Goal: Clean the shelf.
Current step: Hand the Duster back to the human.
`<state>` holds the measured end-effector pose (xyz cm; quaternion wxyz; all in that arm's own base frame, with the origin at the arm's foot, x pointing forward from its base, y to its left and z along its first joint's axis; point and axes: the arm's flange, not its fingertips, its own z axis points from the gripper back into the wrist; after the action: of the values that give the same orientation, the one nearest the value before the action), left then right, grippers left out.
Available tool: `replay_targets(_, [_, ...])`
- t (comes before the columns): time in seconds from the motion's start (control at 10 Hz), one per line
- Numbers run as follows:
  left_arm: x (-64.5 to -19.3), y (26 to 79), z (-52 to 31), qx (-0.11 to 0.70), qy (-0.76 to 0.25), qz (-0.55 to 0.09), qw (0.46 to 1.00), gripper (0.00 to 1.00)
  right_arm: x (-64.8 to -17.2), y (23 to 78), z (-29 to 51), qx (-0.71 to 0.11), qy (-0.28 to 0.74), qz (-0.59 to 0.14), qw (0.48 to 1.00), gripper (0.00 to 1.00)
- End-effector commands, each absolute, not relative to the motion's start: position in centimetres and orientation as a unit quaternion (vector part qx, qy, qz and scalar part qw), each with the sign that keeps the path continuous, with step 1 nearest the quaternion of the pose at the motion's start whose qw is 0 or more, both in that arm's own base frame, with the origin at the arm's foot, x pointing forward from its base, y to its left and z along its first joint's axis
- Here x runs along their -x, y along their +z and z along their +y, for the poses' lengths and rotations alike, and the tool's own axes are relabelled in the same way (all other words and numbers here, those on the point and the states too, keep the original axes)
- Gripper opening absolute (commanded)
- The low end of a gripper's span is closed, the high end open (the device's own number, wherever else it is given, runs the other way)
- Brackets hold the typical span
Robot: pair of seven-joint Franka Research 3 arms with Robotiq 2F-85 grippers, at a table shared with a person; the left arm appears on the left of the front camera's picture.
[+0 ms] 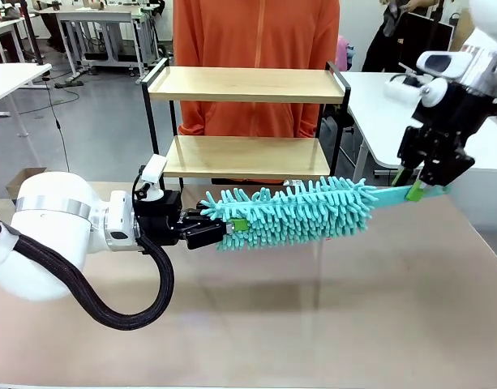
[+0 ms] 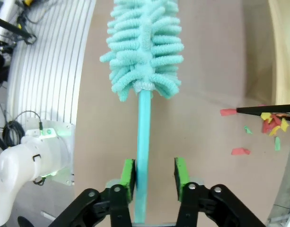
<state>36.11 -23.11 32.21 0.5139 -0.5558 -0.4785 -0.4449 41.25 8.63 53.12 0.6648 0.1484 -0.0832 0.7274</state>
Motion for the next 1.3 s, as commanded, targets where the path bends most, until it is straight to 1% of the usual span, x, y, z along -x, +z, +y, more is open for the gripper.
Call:
replay_targets(0.0, [-36.1,32.4,-23.1,0.555,-0.446,-0.481,0.511,0.00,-41.0,56.5,6.7,-0.208,0.707,-0.142,0.661,1.00])
replay_targets(0.1, [-36.1,32.4,-23.1,0.555,-0.446,-0.481,0.511,0.00,-40.8,57.9,5.6,-0.248,0.688,-0.179,0.658,0.96])
replay_targets(0.2, [-36.1,32.4,-23.1,0.555,-0.446,-0.481,0.511,0.00,-40.8,59.5,4.2,-0.267,0.654,-0.229,0.669,1.00])
replay_targets(0.3, [-36.1,32.4,-23.1,0.555,-0.446,-0.481,0.511,0.00,-40.8,60.6,2.7,-0.283,0.618,-0.275,0.680,1.00])
replay_targets(0.5, [-36.1,32.4,-23.1,0.555,-0.446,-0.481,0.511,0.00,-40.7,62.0,-0.8,-0.320,0.556,-0.352,0.681,1.00])
replay_targets(0.7, [-36.1,32.4,-23.1,0.555,-0.446,-0.481,0.511,0.00,-40.5,62.4,-3.8,-0.341,0.509,-0.407,0.677,1.00])
replay_targets(0.9, [-36.1,32.4,-23.1,0.555,-0.446,-0.481,0.511,0.00,-41.2,62.0,-4.8,-0.372,0.474,-0.424,0.676,1.00])
replay_targets(1.0, [-36.1,32.4,-23.1,0.555,-0.446,-0.481,0.511,0.00,-40.6,63.2,-5.0,-0.345,0.501,-0.394,0.690,1.00])
replay_targets(1.1, [-36.1,32.2,-23.1,0.556,-0.445,-0.478,0.514,0.17,-40.6,63.2,-5.0,-0.345,0.501,-0.394,0.690,1.00])
replay_targets(1.2, [-36.5,34.3,-21.7,0.548,-0.432,-0.501,0.512,0.17,-40.6,63.2,-5.0,-0.345,0.501,-0.394,0.690,1.00])
